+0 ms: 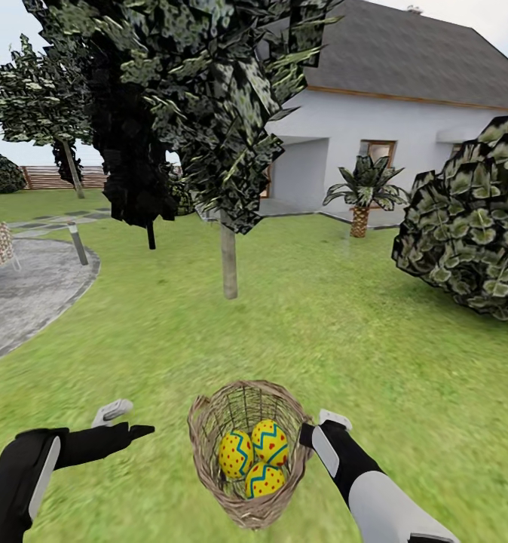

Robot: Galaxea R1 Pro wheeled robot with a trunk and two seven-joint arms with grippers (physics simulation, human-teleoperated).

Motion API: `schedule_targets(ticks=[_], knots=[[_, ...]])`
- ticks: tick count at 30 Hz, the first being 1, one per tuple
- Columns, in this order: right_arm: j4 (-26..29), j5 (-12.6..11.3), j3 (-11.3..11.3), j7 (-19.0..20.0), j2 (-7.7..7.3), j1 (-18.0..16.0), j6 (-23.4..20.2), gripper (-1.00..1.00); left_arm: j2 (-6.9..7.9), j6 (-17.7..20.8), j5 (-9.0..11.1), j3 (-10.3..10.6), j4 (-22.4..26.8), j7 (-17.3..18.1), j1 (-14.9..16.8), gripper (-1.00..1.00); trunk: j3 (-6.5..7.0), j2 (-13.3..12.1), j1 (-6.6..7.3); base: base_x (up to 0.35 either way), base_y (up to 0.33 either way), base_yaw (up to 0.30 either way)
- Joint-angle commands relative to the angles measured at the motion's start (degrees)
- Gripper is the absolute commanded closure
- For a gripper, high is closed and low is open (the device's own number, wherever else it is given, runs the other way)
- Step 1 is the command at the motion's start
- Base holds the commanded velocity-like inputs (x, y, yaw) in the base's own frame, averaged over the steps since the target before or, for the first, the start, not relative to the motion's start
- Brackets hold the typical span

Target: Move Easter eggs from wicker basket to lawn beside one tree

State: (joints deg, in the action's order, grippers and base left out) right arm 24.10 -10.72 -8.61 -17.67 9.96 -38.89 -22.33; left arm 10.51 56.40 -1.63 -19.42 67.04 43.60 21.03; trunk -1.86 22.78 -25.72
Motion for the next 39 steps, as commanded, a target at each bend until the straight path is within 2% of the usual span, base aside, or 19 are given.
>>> schedule_targets(ticks=[1, 12, 39], knots=[[0.16, -0.71, -0.09, -0.35, 0.04, -0.05, -0.08, 1.0, 0.01, 0.38, -0.19, -0.09, 0.02, 0.34, 0.07, -1.0, -0.13, 0.14, -0.06, 0.205, 0.127, 0.0], [0.16, -0.64, -0.09, -0.35, 0.04, -0.06, -0.08, 1.0, 0.02, 0.38, -0.2, -0.18, 0.02, 0.33, 0.07, -1.0, -0.13, 0.14, -0.06, 0.237, 0.17, 0.01], [0.16, -0.71, -0.01, -0.35, 0.04, -0.06, -0.08, 1.0, -0.04, 0.38, -0.21, 0.0, 0.02, 0.25, 0.07, -1.0, -0.13, 0.14, -0.06, 0.23, 0.227, 0.273]])
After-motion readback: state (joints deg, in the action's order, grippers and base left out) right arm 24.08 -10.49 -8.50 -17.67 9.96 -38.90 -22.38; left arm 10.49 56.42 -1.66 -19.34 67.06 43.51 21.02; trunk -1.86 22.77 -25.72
